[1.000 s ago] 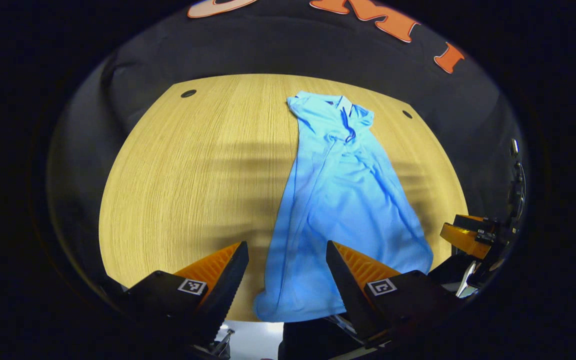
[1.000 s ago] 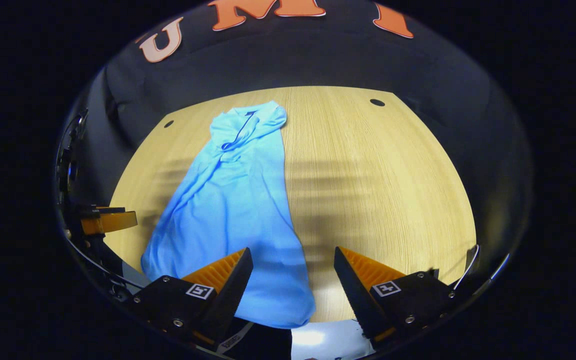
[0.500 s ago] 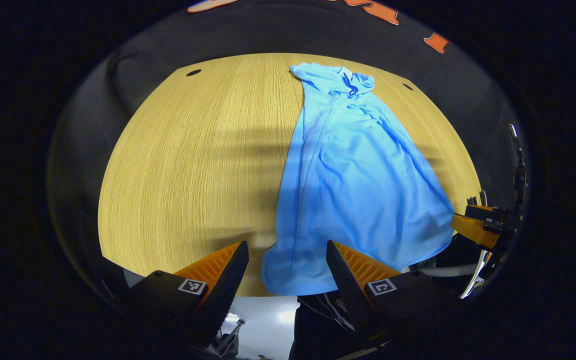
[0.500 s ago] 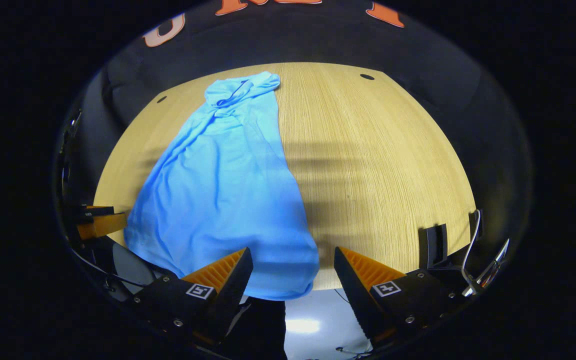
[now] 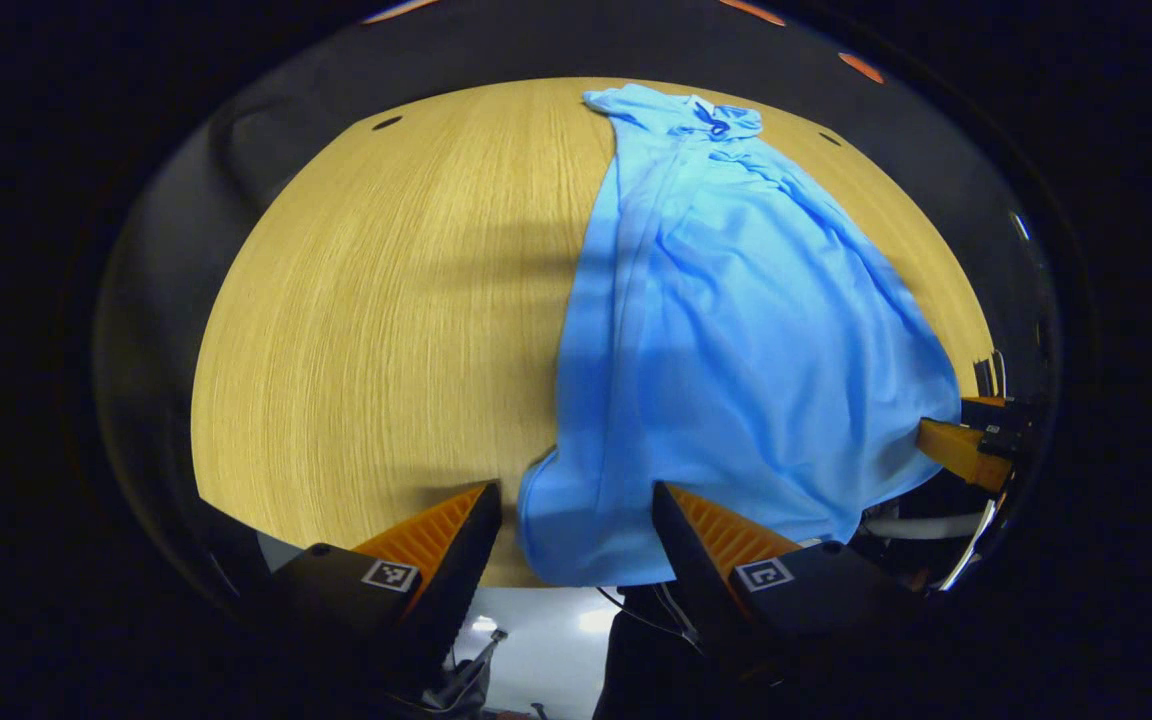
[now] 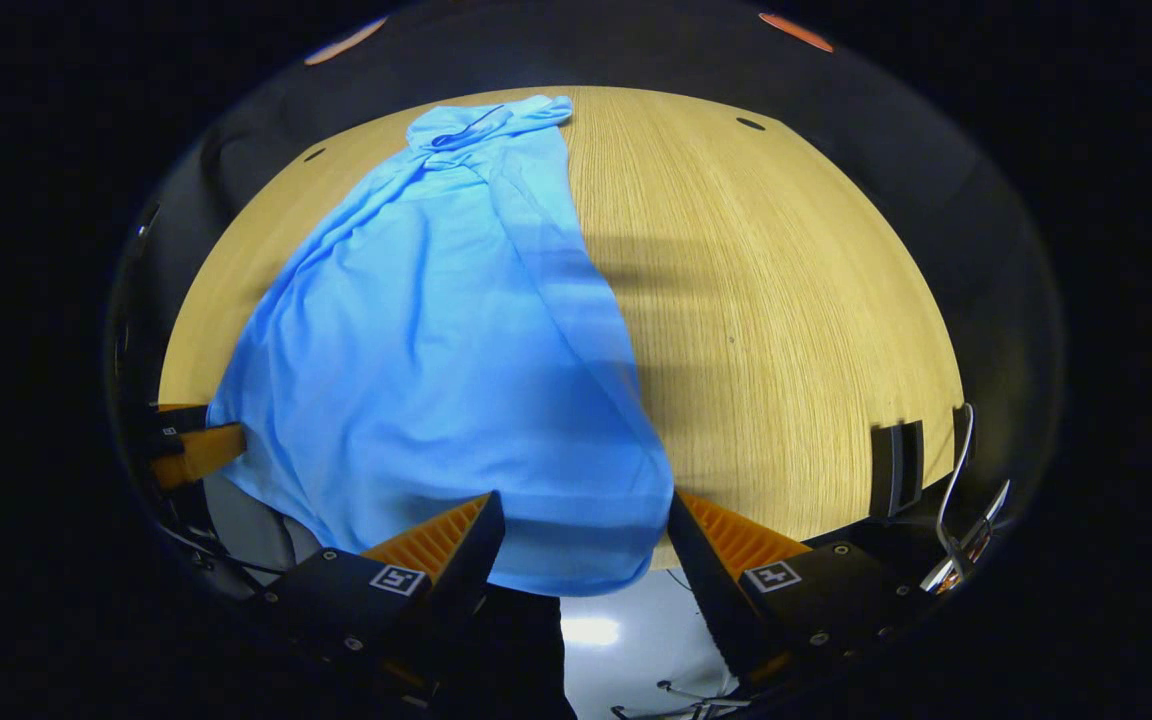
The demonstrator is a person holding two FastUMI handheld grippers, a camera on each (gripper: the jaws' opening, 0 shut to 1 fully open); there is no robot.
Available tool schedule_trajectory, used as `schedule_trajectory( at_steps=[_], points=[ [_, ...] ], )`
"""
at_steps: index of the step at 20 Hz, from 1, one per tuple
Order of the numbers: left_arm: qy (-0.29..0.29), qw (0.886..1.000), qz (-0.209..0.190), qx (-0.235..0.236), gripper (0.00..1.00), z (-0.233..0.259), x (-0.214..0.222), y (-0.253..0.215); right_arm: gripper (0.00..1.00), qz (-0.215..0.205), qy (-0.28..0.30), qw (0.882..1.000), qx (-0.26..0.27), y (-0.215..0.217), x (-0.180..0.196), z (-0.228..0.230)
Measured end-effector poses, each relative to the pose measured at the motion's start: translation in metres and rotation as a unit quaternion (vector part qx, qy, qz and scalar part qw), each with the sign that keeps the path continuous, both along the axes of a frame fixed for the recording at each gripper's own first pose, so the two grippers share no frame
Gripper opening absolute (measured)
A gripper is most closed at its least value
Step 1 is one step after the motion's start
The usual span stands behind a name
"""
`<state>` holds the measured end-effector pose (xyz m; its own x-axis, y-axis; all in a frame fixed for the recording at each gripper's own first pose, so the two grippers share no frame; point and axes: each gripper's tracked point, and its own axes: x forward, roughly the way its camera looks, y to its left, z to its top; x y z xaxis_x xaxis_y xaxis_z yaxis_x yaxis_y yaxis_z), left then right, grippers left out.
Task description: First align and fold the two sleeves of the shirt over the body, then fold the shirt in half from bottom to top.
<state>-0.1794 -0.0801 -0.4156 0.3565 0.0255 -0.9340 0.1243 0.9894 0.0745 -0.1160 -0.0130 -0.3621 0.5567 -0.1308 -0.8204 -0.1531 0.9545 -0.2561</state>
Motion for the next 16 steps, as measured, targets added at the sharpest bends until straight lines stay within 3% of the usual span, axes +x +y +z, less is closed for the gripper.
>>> schedule_trajectory(
  at_steps=[4,6,7,8,10,11,13,14,15,16],
  points=[
    [0.018,1.000,0.012,0.000,1.00,-0.002,0.000,-0.001,0.92,-0.007,0.013,1.000,0.008,0.004,-0.001,-0.001],
    [0.013,1.000,0.026,-0.002,0.97,0.003,0.001,-0.002,0.77,0.004,0.020,1.000,0.003,0.008,-0.002,-0.003],
    [0.008,1.000,0.028,-0.002,0.80,0.002,0.003,-0.004,0.67,0.019,0.027,0.999,-0.003,0.010,-0.002,-0.002],
    [0.002,1.000,0.020,-0.002,0.70,-0.001,0.007,-0.007,0.67,0.034,0.030,0.999,-0.009,0.013,-0.001,-0.003],
    [-0.007,1.000,0.027,0.000,0.28,0.000,0.006,-0.011,0.57,0.058,0.031,0.998,-0.016,0.018,-0.001,-0.003],
    [-0.008,1.000,0.028,0.004,0.13,-0.001,0.008,-0.010,0.50,0.065,0.031,0.997,-0.018,0.019,0.000,-0.003],
    [-0.009,1.000,0.025,0.006,0.13,0.000,0.006,-0.011,0.38,0.067,0.034,0.997,-0.018,0.019,0.000,-0.003],
    [-0.022,0.999,0.030,-0.003,0.13,0.001,0.008,-0.011,0.31,0.044,0.028,0.999,-0.008,0.017,0.002,-0.002],
    [-0.026,0.999,0.024,-0.010,0.06,0.000,0.010,-0.013,0.11,0.022,0.025,0.999,0.010,0.017,0.004,-0.002],
    [-0.031,0.999,0.009,-0.012,0.06,0.002,0.010,-0.013,0.04,0.021,0.023,0.999,0.027,0.020,0.006,-0.002]
  ],
)
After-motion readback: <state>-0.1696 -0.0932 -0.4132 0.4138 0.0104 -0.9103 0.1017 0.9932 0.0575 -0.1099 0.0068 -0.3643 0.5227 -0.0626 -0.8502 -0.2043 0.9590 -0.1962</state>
